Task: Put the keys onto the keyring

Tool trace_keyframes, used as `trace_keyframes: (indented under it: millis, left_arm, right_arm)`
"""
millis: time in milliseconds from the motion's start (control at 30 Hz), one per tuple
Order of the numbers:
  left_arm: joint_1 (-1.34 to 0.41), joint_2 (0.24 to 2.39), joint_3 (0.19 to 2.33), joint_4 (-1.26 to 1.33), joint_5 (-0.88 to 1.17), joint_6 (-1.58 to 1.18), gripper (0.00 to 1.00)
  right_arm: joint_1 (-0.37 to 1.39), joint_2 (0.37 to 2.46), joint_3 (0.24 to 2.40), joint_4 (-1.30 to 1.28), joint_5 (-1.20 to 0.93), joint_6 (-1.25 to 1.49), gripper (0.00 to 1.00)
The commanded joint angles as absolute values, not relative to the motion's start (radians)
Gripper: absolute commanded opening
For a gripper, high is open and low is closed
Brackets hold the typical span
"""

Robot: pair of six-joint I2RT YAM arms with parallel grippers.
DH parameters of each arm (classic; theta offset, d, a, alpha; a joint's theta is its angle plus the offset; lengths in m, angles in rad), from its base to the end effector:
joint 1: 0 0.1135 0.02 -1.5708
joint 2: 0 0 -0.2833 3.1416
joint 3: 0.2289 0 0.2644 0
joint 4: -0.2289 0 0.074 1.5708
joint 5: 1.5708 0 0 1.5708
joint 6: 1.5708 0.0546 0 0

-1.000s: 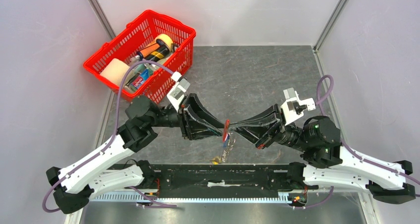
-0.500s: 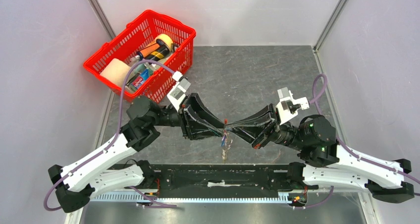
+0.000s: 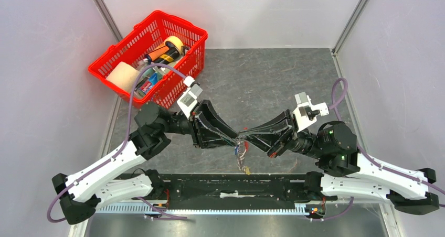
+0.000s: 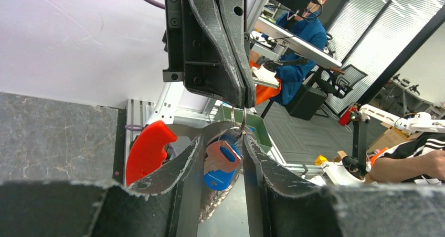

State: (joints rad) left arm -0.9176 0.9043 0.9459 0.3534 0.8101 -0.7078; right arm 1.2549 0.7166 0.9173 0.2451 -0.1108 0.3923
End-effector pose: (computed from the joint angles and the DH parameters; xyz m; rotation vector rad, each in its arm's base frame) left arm 0.0918 -0.1850 0.4498 0.9750 1.2142 -1.8128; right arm 0.0447 0.1563 0.4650 -0.6270 1.0976 1.5127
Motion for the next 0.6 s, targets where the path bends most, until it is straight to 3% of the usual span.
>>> trace_keyframes:
  millis: [0, 567]
  left_arm:
    - [-0.914, 0.912, 0.945, 0.421, 0.838, -0.747, 0.38]
    - [-0.914, 0.908, 0.930, 0.455, 0.864, -0.768, 0.31]
  right_arm:
    - [1.261, 0.718, 0.968, 0.290, -0.125, 0.398, 0.00]
    - [1.261, 0.713, 0.963, 0.293, -0.122, 0.398, 0.00]
